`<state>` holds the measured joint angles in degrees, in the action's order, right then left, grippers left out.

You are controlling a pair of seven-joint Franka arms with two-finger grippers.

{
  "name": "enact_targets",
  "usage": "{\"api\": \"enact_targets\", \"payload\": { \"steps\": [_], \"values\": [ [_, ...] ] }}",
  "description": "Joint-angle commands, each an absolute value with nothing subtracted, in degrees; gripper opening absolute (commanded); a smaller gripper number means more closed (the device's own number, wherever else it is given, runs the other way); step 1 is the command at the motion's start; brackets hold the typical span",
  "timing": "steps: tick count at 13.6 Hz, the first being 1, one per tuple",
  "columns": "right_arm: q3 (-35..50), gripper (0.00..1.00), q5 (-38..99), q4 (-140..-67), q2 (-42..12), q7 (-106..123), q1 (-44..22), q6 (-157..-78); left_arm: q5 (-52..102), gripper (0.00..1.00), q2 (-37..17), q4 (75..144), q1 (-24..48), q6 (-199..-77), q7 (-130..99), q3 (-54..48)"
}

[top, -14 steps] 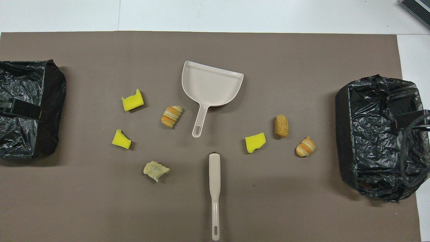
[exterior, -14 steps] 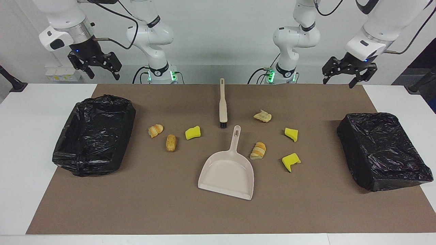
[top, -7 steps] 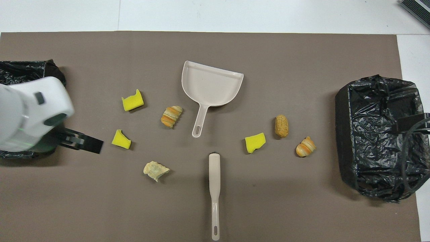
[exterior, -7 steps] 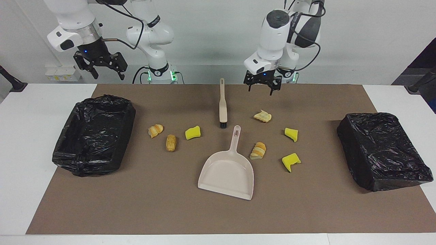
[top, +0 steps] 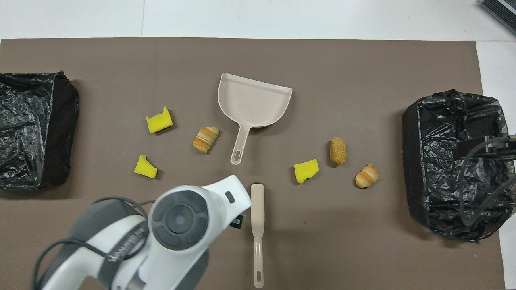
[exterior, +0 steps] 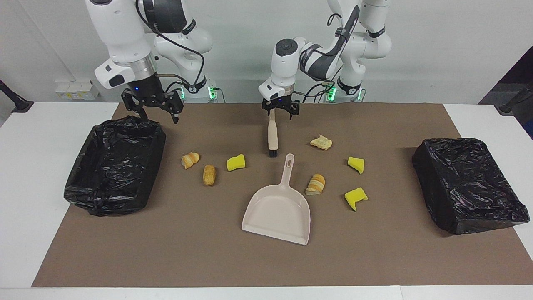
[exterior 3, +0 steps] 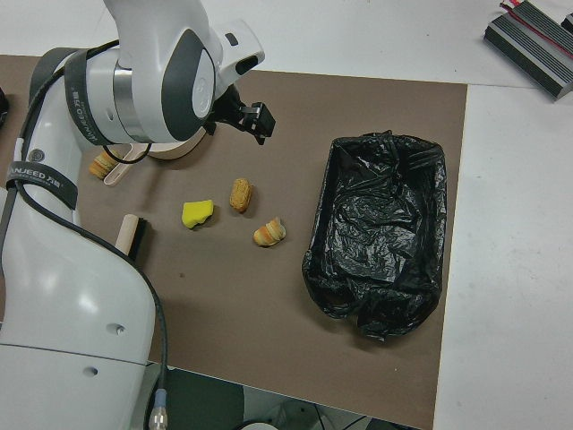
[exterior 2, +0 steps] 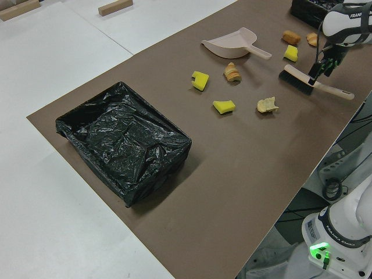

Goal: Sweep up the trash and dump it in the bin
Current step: 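Grasp the brush handle with the left gripper while the right gripper grasps the dustpan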

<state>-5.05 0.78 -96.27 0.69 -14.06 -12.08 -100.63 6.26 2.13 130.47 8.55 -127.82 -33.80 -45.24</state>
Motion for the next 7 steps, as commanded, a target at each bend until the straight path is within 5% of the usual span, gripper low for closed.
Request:
{"api": "enact_targets", "payload": {
  "steps": [1,4,7],
  "values": [
    [-4.83,1.00,6.04,-88.88,-6.74,-20.89,-13.96,-101.07,6.86,0.99,1.59,132.19,8.79,-132.00,-37.43,-46.23],
    [-4.83,1.00,7.21,-81.76,-15.44,-30.64,-19.84,-105.36,6.86,0.82,0.88,132.45,8.96,-131.75,-37.35,-46.67],
    [-4.13,1.00,7.21,-77.01,-23.27,-40.67,-25.30,-110.38,6.86,0.51,0.88,133.42,8.96,-131.66,-36.30,-47.02]
  ]
}}
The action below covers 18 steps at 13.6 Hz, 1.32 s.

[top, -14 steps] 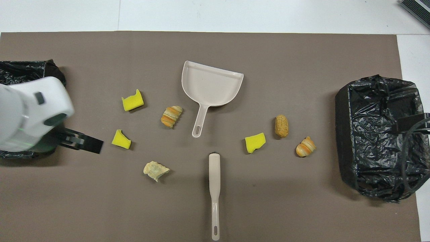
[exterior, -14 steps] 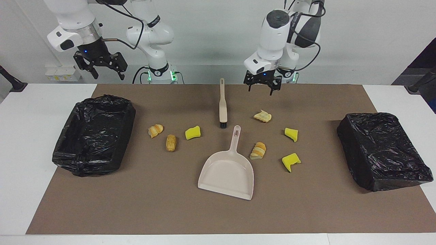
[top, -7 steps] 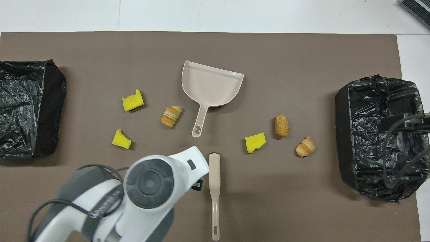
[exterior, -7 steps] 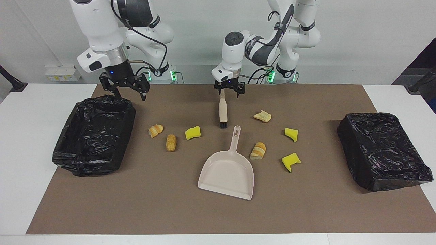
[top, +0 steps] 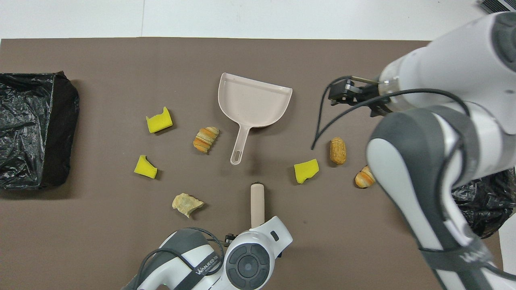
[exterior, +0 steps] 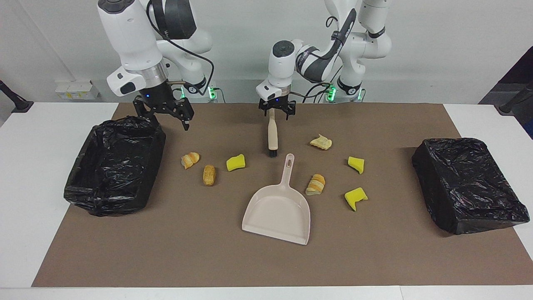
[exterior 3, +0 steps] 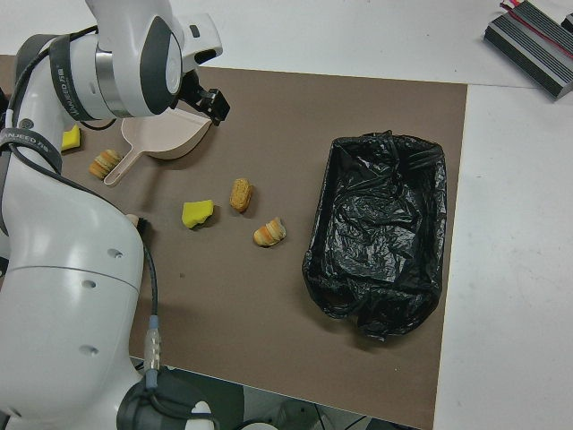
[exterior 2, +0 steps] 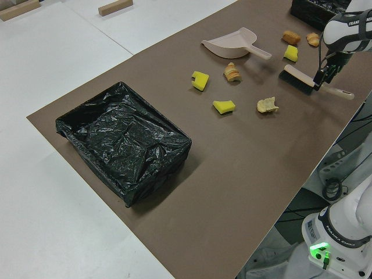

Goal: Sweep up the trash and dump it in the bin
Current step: 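Grasp the brush handle with the left gripper while the right gripper grasps the dustpan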

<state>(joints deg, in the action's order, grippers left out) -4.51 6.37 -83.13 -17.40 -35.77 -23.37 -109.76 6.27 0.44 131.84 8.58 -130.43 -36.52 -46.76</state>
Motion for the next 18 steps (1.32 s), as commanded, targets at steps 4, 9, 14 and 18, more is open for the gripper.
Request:
{"api": "enact_targets", "payload": {
  "steps": [4,9,14,18],
  "values": [
    [0.86,1.00,8.17,-75.50,-28.55,-50.95,-26.72,-112.32,6.86,0.13,1.05,132.28,8.79,-126.50,-32.26,-47.02],
    [3.07,1.00,8.17,-71.63,-37.34,-55.99,-30.85,-114.60,3.79,0.00,7.01,128.50,6.85,-110.59,-23.84,-41.87],
    [3.34,1.00,8.44,-73.38,-37.96,-55.55,-30.85,-113.99,0.18,0.00,10.37,128.41,6.68,-107.83,-5.46,-25.60],
    [3.34,1.00,8.44,-74.44,-37.79,-54.67,-31.02,-113.38,0.18,0.00,5.38,126.05,4.31,-119.34,2.59,-17.16]
  ]
}}
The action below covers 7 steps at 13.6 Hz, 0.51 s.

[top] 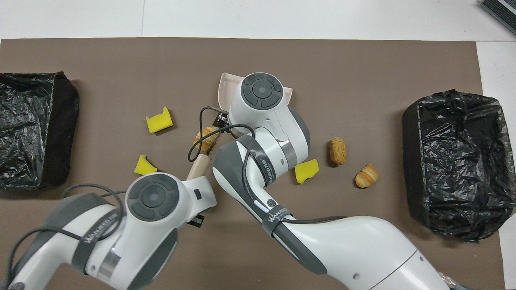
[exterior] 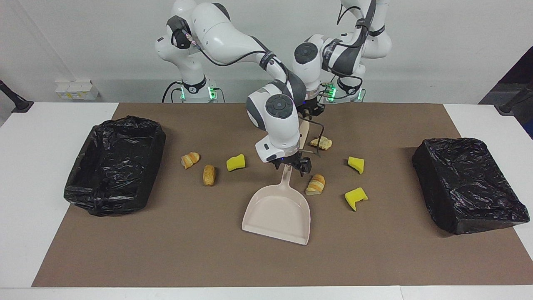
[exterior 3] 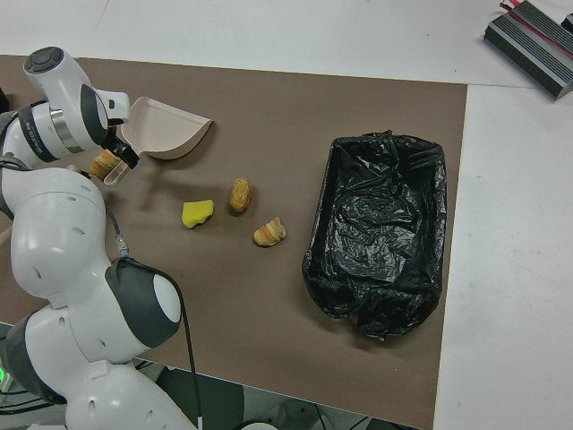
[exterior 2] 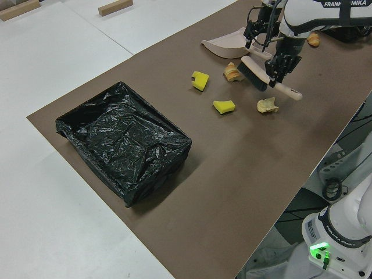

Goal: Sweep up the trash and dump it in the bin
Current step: 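Grasp the brush handle with the left gripper while the right gripper grasps the dustpan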

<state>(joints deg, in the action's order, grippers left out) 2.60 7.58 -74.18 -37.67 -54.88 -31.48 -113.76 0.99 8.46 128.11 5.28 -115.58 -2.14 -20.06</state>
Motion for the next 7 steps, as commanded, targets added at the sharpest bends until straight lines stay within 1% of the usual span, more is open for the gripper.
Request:
{"api": "enact_targets", "payload": {
  "steps": [1,3,4,5,6,7],
  "values": [
    [3.34,1.00,8.26,-75.84,-37.44,-54.32,-31.46,-113.47,0.09,0.00,2.75,123.16,4.05,-119.88,5.86,-14.70],
    [3.34,1.00,8.53,-79.61,-35.61,-52.04,-31.64,-113.91,-3.75,0.00,-4.18,115.53,4.04,-120.15,12.18,-10.30],
    [3.34,0.88,8.53,-80.59,-35.16,-50.81,-31.73,-113.65,-7.17,0.00,-7.70,112.01,3.96,-120.58,16.22,-9.15],
    [3.34,0.68,8.35,-81.12,-34.72,-49.58,-31.73,-113.12,-9.38,0.00,-10.69,108.49,3.78,-120.93,21.22,-7.84],
    [3.34,0.41,7.74,-80.77,-34.80,-49.40,-31.73,-112.59,-10.27,0.00,-14.03,104.98,3.26,-121.29,27.01,-7.21],
    [3.25,0.37,7.65,-80.51,-34.72,-49.39,-31.64,-112.07,-11.68,0.00,-17.19,101.64,2.21,-121.46,31.68,-7.21]
  ]
}}
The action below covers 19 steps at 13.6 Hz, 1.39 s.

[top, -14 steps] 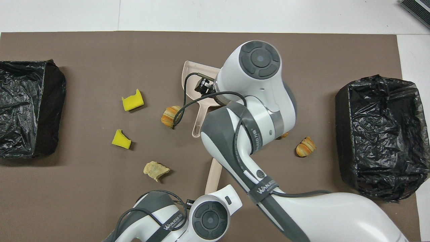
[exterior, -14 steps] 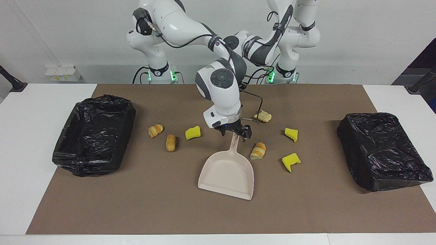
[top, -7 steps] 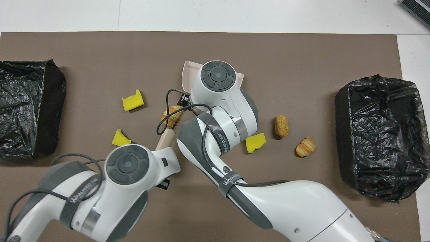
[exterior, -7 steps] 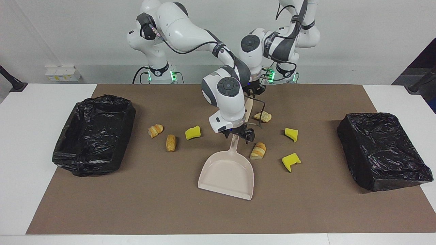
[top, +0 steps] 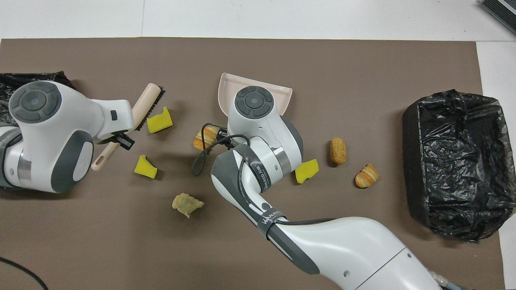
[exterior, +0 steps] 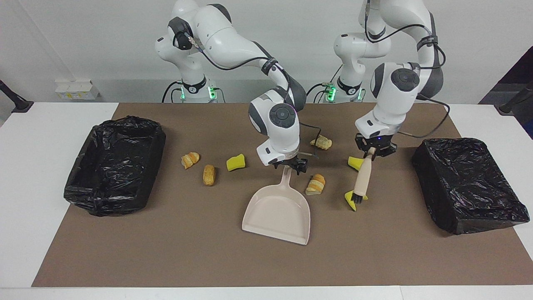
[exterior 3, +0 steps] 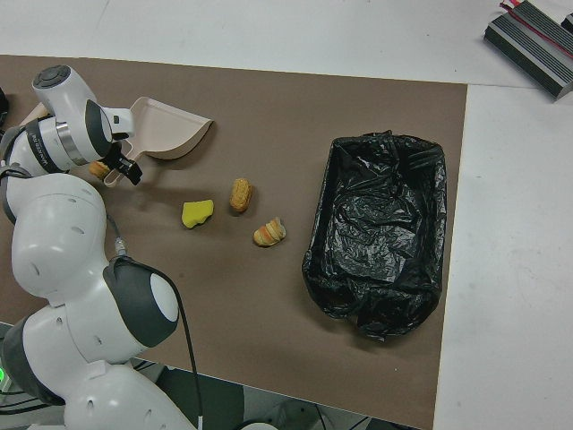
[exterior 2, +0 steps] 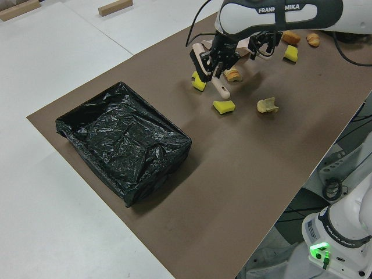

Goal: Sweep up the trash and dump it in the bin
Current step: 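Grasp the brush handle with the left gripper while the right gripper grasps the dustpan, then lift the brush with the left gripper while the right gripper positions the dustpan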

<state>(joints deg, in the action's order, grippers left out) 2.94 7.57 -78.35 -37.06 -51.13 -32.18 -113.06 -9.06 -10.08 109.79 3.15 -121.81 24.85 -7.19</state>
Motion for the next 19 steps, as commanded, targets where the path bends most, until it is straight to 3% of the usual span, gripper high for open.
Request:
{"api": "enact_targets", "payload": {
  "steps": [1,2,3,4,5,9,13,14,15,18,19],
  "values": [
    [3.25,0.37,7.65,-80.16,-34.80,-49.48,-31.64,-111.80,-14.30,0.00,-19.84,98.82,2.20,-122.07,35.21,-7.21],
    [3.25,0.37,7.56,-80.16,-34.80,-49.40,-31.81,-111.80,-16.76,0.00,-21.60,97.48,2.20,-123.30,37.94,-7.21],
    [3.25,0.29,7.65,-80.16,-34.80,-49.39,-31.73,-112.41,-17.66,0.00,-22.49,97.04,2.20,-123.31,40.49,-7.29],
    [3.25,0.05,7.65,-80.16,-34.89,-49.31,-31.55,-112.93,-17.67,0.00,-22.67,97.38,2.46,-123.66,42.69,-7.29],
    [3.25,0.00,7.91,-80.07,-34.89,-49.31,-31.55,-112.94,-17.67,0.00,-23.02,97.38,2.81,-123.66,43.85,-7.64],
    [3.25,0.00,7.65,-79.54,-33.41,-45.10,-30.85,-111.45,-16.88,0.00,-22.94,98.78,3.86,-122.88,43.77,-11.07],
    [3.25,0.00,8.87,-81.98,-32.87,-45.61,-31.03,-116.52,-16.96,0.00,-19.88,104.31,3.96,-121.82,44.21,-12.39],
    [3.34,0.43,8.96,-84.18,-32.00,-45.62,-30.85,-118.81,-16.96,0.00,-17.51,107.20,3.87,-121.73,44.56,-12.39],
    [3.25,0.55,10.53,-85.77,-31.56,-45.53,-30.59,-119.61,-16.96,0.00,-15.05,110.18,3.78,-121.73,46.30,-12.39],
    [3.25,0.58,13.45,-89.20,-30.15,-44.91,-29.80,-121.90,-16.88,0.00,-10.03,116.35,3.95,-119.71,47.99,-12.74],
    [3.25,0.70,13.45,-89.03,-30.15,-44.91,-29.71,-121.90,-16.88,0.00,-9.24,117.32,3.96,-119.62,47.38,-13.61]
  ]
}}
